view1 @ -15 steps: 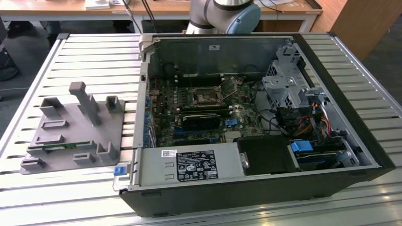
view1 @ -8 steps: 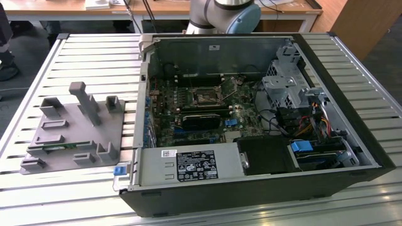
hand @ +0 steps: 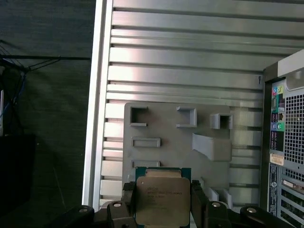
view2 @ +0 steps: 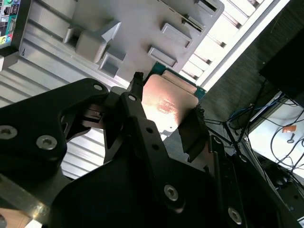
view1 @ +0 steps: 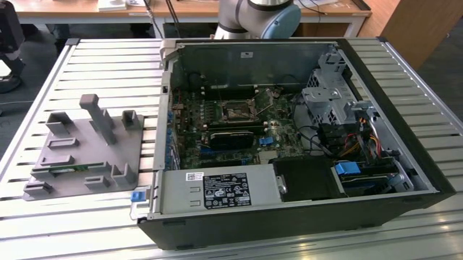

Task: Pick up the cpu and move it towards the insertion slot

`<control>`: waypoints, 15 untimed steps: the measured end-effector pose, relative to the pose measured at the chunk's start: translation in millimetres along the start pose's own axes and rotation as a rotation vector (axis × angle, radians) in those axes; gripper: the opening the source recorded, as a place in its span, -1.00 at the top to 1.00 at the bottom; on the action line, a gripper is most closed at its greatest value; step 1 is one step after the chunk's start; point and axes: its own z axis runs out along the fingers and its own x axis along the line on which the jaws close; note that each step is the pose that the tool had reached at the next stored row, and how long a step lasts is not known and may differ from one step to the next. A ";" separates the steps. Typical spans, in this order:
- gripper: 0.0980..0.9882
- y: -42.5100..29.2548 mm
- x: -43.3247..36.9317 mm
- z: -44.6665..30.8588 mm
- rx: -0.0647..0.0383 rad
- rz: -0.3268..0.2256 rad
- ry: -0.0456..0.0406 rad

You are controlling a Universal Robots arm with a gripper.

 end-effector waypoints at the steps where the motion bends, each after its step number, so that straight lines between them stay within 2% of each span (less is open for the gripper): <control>1: 0.00 0.0 -1.3 0.0 0.000 0.000 0.0000; 6: 0.00 -0.2 -6.5 -0.1 -0.002 0.000 0.0000; 15: 0.00 -0.4 -10.3 -0.3 -0.005 0.000 -0.0002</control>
